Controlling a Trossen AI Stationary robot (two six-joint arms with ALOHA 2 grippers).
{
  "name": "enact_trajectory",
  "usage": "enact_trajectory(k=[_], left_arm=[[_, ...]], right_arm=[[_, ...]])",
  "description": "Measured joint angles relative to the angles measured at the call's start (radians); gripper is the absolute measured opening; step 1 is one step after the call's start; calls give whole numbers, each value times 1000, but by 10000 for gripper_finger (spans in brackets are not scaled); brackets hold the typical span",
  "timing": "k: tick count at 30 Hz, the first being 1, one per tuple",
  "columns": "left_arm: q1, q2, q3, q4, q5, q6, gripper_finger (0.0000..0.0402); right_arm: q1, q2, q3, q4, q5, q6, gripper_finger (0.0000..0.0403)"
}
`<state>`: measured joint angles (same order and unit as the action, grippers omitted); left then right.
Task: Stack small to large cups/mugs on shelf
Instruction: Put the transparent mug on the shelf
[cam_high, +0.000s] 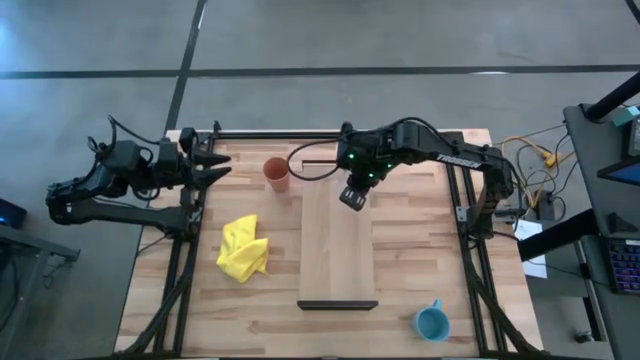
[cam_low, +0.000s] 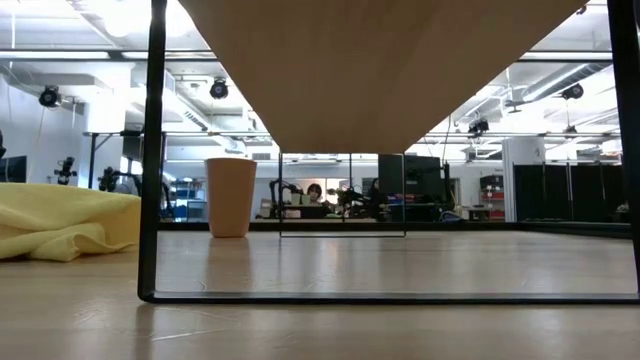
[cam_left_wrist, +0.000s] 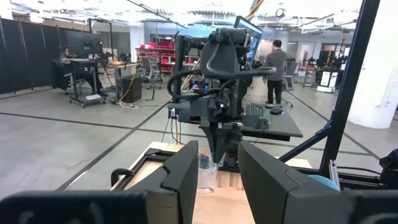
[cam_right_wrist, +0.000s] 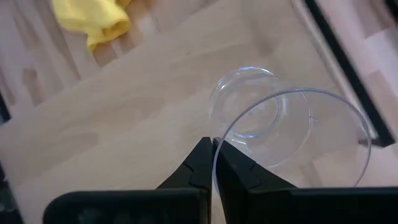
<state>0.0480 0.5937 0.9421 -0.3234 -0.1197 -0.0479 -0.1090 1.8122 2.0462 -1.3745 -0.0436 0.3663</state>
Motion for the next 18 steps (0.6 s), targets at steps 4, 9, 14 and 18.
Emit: enact_trajectory(k=[4,9,14,18], left_arm=[[0,4,0,0,0,0,102],[0,9,0,0,0,0,102],[0,9,0,0,0,0,102],[0,9,0,0,0,0,102]], right_arm=[[-7,1,3,-3,19,-3,9],[-12,5,-4,-4,20,-3,9],[-11,21,-5,-5,19,0,9],[-12,45,-6,-7,19,-2,9]])
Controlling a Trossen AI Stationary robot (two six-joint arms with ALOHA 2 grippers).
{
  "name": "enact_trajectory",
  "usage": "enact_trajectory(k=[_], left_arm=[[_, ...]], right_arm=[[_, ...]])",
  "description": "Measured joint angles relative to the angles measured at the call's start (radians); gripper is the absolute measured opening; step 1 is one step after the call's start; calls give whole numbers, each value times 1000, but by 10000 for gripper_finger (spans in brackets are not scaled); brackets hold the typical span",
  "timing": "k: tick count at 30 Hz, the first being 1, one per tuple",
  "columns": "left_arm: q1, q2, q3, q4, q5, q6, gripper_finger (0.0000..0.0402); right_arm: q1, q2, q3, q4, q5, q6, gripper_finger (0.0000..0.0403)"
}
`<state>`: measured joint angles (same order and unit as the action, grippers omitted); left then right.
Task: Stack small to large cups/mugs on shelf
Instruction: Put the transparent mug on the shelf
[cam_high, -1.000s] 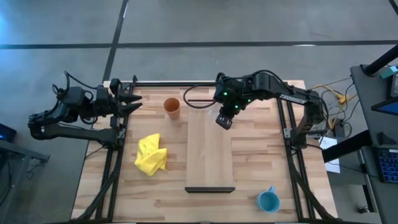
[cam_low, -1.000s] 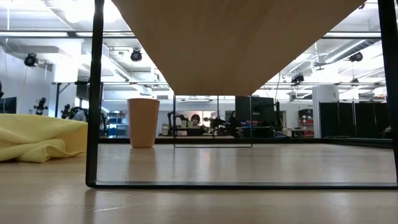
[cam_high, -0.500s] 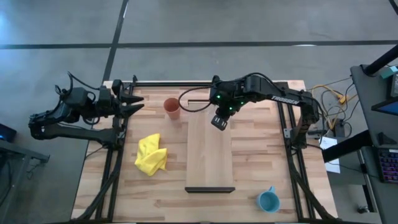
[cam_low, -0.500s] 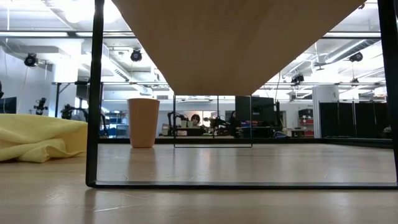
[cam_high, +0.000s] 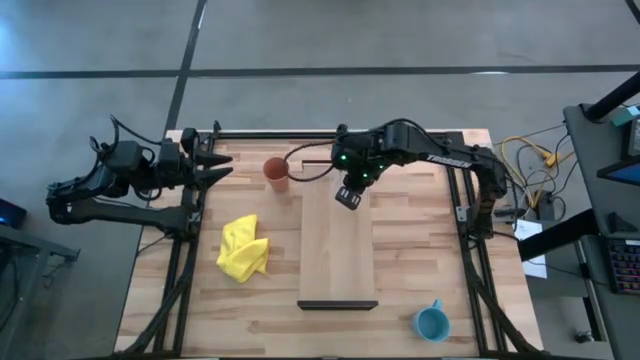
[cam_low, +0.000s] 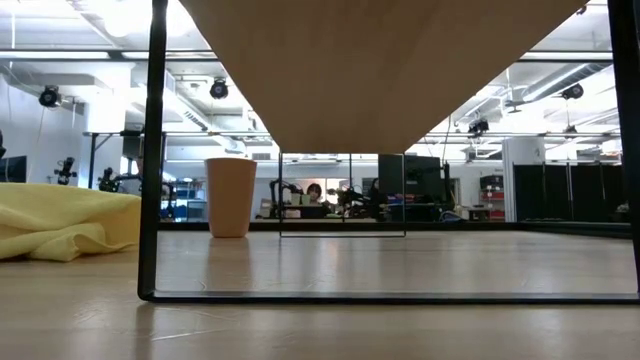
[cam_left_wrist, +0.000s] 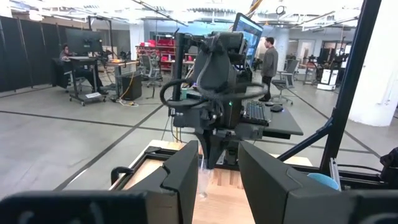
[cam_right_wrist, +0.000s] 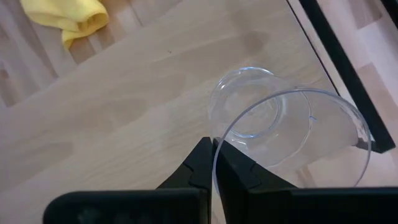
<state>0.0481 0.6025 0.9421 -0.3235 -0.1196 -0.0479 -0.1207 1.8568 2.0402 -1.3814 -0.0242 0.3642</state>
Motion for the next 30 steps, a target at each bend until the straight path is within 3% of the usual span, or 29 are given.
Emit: enact_trajectory(k=[30], left_arm=[[0,6,0,0,0,0,102]], right_arm=[[0,12,-18,-2,-4,-24,9]])
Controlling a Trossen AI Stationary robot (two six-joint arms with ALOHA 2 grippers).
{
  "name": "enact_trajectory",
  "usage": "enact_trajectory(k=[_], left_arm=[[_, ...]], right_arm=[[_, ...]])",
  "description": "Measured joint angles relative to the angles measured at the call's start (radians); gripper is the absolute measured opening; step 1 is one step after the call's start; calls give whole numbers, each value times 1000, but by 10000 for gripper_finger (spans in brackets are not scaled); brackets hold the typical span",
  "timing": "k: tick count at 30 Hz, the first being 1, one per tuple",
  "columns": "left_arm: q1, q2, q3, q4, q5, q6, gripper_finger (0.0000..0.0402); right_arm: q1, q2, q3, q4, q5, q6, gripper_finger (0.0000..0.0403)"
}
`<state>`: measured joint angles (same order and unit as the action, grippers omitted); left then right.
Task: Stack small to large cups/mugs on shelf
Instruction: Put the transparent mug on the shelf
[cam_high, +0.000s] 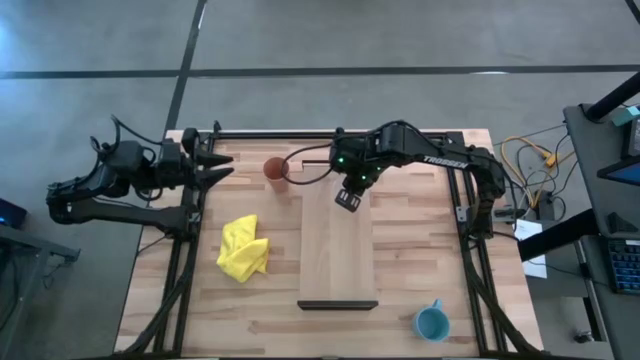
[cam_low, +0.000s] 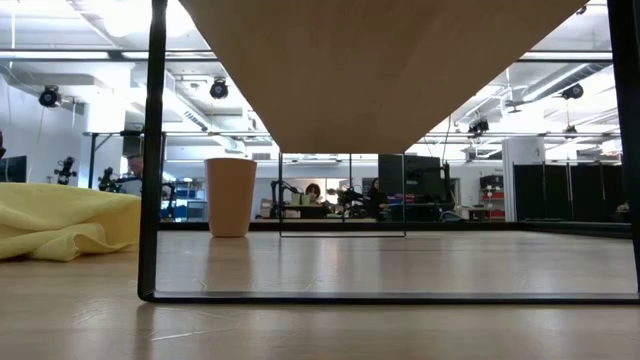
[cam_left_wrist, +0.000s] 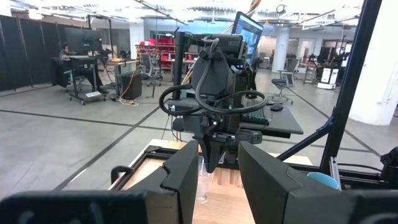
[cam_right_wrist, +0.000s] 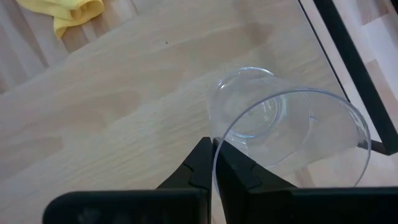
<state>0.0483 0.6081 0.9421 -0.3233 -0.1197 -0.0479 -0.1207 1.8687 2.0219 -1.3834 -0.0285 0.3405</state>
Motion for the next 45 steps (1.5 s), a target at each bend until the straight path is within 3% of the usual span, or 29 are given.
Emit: enact_trajectory(k=[45], left_arm=[[0,5,0,0,0,0,102]], right_arm=[[1,-1,5,32,-4,27,9]])
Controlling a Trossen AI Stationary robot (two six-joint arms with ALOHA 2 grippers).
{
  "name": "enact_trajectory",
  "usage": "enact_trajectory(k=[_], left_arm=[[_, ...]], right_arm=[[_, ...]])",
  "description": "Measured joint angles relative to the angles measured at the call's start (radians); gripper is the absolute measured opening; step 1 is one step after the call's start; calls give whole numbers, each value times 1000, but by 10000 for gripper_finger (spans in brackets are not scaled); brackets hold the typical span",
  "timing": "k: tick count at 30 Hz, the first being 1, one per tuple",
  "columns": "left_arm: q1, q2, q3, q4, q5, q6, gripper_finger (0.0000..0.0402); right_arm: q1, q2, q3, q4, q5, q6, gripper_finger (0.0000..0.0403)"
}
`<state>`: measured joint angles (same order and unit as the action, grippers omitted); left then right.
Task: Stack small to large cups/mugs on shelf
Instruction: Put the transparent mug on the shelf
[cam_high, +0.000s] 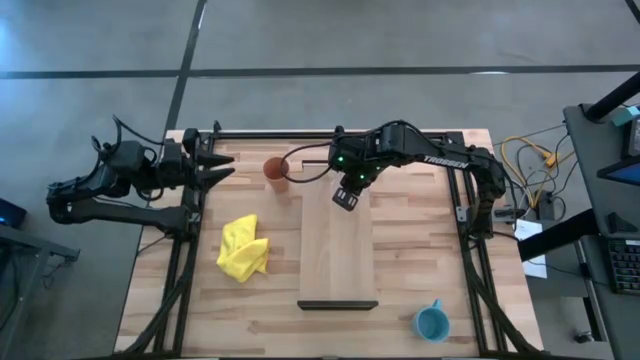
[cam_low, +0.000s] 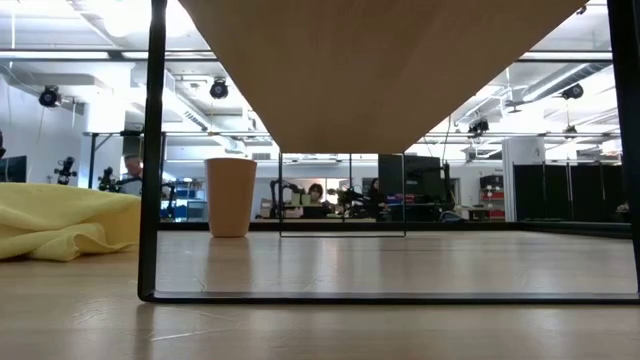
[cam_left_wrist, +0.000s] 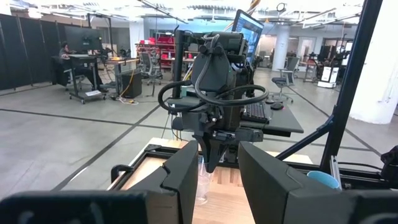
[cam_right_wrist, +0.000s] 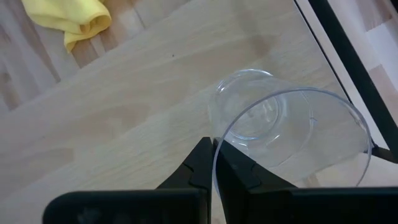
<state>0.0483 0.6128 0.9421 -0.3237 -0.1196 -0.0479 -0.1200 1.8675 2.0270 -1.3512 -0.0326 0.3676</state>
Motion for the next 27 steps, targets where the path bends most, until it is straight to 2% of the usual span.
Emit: enact_trajectory(k=[27], left_arm=[[0,0,0,-1,0,0,102]], right_arm=[[-3,0,8,11,18,18,9]])
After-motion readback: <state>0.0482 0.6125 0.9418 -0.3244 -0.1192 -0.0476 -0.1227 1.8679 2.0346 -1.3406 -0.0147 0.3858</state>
